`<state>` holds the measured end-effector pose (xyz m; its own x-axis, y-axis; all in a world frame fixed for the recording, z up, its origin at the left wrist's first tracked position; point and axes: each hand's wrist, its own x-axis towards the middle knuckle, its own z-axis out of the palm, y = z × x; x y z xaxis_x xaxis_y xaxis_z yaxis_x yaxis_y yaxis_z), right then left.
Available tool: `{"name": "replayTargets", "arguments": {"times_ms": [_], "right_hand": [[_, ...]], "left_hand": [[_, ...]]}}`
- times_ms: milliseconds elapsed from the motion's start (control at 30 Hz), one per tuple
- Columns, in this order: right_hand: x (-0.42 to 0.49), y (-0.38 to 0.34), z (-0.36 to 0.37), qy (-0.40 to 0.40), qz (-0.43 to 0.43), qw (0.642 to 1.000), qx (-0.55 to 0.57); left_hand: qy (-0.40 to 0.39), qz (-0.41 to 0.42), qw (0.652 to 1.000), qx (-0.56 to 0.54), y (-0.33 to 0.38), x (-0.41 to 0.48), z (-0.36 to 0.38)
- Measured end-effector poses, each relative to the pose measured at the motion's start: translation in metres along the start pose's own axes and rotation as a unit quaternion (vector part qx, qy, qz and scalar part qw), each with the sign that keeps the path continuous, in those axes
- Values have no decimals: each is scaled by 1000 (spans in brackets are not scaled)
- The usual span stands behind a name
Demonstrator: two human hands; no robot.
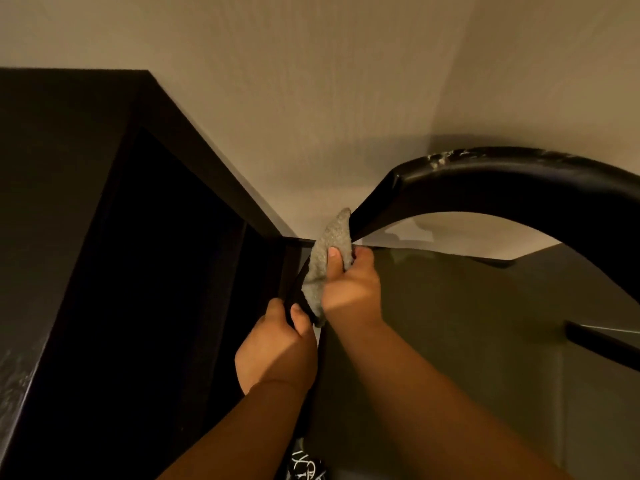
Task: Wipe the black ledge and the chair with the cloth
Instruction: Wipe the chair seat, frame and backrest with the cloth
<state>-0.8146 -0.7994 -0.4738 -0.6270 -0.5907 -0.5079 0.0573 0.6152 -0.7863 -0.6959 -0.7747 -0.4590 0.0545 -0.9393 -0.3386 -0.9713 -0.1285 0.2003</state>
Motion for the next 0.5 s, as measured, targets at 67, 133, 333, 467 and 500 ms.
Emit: {"name": "replayTargets", "arguments": {"times_ms": [67, 133, 333, 467, 500], "right_hand": [[-5, 9, -10, -14, 1, 1000, -26], [-6, 10, -18, -30, 37, 998, -31], [24, -20, -12, 37, 110, 988, -106], [24, -26, -6, -51, 223, 973, 17], [20, -25, -1, -102, 260, 958, 59]], "left_hand": [[3, 10, 1000, 2, -1, 0, 1], [9, 23, 1000, 7, -2, -1, 1], [11, 33, 999, 7, -1, -2, -1], [10, 36, 999, 11, 2, -3, -2], [10, 37, 999, 8, 1, -4, -2]]}}
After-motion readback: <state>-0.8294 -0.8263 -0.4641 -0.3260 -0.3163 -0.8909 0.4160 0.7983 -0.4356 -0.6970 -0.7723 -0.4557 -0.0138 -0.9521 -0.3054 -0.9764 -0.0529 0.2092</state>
